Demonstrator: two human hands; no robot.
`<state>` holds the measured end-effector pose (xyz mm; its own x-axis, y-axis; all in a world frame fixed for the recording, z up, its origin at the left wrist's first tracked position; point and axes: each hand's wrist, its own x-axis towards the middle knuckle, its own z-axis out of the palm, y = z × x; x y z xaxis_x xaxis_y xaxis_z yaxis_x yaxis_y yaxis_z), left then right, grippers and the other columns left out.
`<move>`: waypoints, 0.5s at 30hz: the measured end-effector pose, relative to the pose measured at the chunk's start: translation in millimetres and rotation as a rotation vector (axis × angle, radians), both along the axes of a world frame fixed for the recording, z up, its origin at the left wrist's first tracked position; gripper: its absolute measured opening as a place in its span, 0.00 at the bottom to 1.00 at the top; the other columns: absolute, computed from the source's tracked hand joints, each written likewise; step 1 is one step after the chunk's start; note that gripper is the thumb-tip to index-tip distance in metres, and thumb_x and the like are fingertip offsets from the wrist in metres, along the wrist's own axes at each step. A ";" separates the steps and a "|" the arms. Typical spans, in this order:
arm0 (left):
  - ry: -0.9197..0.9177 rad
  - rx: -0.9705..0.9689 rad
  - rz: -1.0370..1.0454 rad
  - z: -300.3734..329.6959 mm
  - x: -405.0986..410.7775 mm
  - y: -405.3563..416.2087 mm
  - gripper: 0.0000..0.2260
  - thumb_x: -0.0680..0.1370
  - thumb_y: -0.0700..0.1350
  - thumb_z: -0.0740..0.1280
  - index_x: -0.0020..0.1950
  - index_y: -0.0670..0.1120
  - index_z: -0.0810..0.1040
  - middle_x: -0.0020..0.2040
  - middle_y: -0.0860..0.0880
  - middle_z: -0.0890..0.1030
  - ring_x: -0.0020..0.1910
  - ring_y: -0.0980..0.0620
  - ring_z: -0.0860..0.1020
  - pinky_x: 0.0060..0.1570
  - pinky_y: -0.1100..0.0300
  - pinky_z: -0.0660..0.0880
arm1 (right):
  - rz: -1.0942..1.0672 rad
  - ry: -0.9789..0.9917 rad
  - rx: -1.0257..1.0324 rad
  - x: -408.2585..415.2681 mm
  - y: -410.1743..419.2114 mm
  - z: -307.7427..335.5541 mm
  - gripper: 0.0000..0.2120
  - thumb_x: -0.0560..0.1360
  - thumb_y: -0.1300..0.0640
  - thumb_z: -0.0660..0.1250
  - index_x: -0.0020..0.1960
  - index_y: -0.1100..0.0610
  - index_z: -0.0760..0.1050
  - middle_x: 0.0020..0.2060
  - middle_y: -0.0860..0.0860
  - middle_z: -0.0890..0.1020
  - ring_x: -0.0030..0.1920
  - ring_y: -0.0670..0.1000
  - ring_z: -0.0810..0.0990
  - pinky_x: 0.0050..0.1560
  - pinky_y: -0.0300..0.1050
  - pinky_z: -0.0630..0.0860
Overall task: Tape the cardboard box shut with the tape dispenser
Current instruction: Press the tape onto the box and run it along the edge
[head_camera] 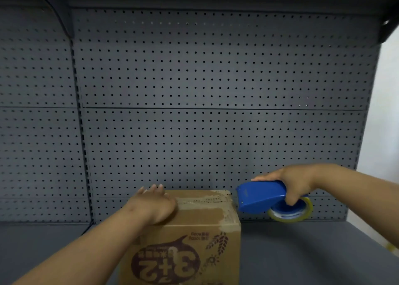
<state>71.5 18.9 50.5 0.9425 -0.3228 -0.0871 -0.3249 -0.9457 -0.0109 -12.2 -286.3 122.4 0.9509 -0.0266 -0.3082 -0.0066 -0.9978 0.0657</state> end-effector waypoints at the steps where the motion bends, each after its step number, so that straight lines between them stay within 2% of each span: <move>1: -0.041 0.020 0.030 2.2 -3.0 -9.5 0.27 0.79 0.54 0.42 0.76 0.43 0.47 0.78 0.46 0.42 0.76 0.48 0.43 0.74 0.51 0.41 | 0.008 0.002 -0.003 1.0 0.4 -0.6 0.42 0.66 0.59 0.67 0.69 0.29 0.52 0.45 0.39 0.73 0.36 0.41 0.72 0.35 0.34 0.69; 2: -0.091 0.027 0.028 4.2 -8.1 -20.8 0.28 0.79 0.54 0.43 0.76 0.43 0.45 0.77 0.45 0.40 0.76 0.47 0.42 0.74 0.50 0.41 | 0.015 0.004 -0.003 1.8 1.2 -1.0 0.42 0.66 0.59 0.67 0.69 0.29 0.52 0.48 0.41 0.73 0.36 0.41 0.72 0.35 0.34 0.69; 4: -0.148 -0.050 -0.105 6.7 -22.1 -48.2 0.27 0.80 0.54 0.44 0.76 0.46 0.43 0.77 0.47 0.39 0.76 0.47 0.41 0.74 0.49 0.40 | 0.030 0.007 0.004 3.6 2.5 -2.0 0.42 0.67 0.59 0.67 0.70 0.30 0.52 0.51 0.44 0.74 0.36 0.42 0.72 0.35 0.35 0.69; 7: -0.092 -0.140 -0.313 4.0 -39.6 -85.8 0.24 0.80 0.55 0.43 0.76 0.53 0.44 0.78 0.52 0.41 0.76 0.49 0.42 0.73 0.46 0.40 | 0.039 0.009 0.011 5.2 1.8 -1.3 0.42 0.67 0.59 0.67 0.70 0.30 0.53 0.54 0.45 0.74 0.38 0.45 0.73 0.36 0.36 0.70; 9: -0.009 -0.120 -0.294 -6.6 -36.4 -97.1 0.24 0.80 0.57 0.42 0.76 0.56 0.44 0.78 0.53 0.42 0.76 0.48 0.42 0.72 0.41 0.40 | 0.040 0.018 0.014 5.2 0.6 -1.3 0.42 0.67 0.59 0.68 0.70 0.31 0.53 0.54 0.45 0.74 0.39 0.46 0.74 0.37 0.36 0.71; 12: 0.060 -0.099 -0.253 -21.6 -30.4 -98.9 0.24 0.79 0.60 0.41 0.75 0.59 0.44 0.78 0.55 0.42 0.76 0.49 0.42 0.70 0.36 0.38 | 0.020 0.043 0.013 5.5 -2.0 -3.1 0.41 0.68 0.60 0.67 0.70 0.31 0.53 0.46 0.41 0.74 0.36 0.45 0.73 0.34 0.36 0.70; 15: 0.074 -0.091 -0.254 -22.7 -29.6 -98.0 0.24 0.78 0.61 0.40 0.75 0.61 0.44 0.77 0.56 0.42 0.76 0.49 0.41 0.70 0.36 0.38 | 0.003 0.063 0.013 5.4 -4.6 -1.9 0.41 0.68 0.60 0.67 0.71 0.32 0.53 0.47 0.47 0.76 0.33 0.46 0.73 0.34 0.37 0.71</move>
<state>41.9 -79.1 27.8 0.8225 -0.5577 -0.1119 -0.5486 -0.8297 0.1031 -6.9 -290.9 120.4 0.9299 -0.0198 -0.3674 -0.0003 -0.9986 0.0531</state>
